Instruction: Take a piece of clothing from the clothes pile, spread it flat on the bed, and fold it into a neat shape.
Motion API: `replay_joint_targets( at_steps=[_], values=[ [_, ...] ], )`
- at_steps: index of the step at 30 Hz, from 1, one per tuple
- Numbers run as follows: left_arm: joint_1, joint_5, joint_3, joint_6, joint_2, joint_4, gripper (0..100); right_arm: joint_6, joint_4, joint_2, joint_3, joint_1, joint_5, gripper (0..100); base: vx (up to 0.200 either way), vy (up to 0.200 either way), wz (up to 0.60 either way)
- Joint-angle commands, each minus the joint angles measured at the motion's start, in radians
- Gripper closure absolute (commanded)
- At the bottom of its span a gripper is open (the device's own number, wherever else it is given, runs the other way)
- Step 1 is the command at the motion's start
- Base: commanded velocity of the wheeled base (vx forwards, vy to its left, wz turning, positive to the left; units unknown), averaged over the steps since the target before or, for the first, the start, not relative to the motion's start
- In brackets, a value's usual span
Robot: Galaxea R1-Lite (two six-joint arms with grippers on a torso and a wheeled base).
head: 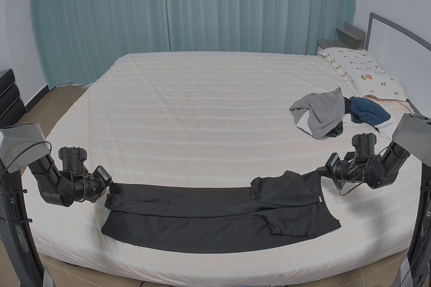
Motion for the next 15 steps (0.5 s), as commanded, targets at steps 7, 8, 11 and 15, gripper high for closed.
replay_joint_targets(
  at_steps=[7, 8, 11, 15],
  values=[
    [-0.003, -0.002, 0.010, 0.000, -0.002, -0.003, 0, 0.001, 0.000, 0.010, 0.000, -0.003, 0.002, 0, 0.000, 0.000, 0.00],
    [-0.003, -0.002, 0.010, 0.000, -0.002, -0.002, 0, 0.002, 0.000, 0.006, 0.002, -0.003, 0.002, 0, 0.000, 0.000, 0.00],
    [-0.003, -0.002, 0.010, -0.002, -0.002, -0.002, 0, 0.002, 0.000, -0.016, 0.023, -0.004, 0.000, 0, 0.000, 0.000, 0.00],
    [-0.002, -0.005, 0.008, -0.005, -0.005, -0.003, 0, -0.007, 0.000, -0.102, 0.089, 0.008, 0.005, 0, 0.000, 0.000, 0.00]
  ],
)
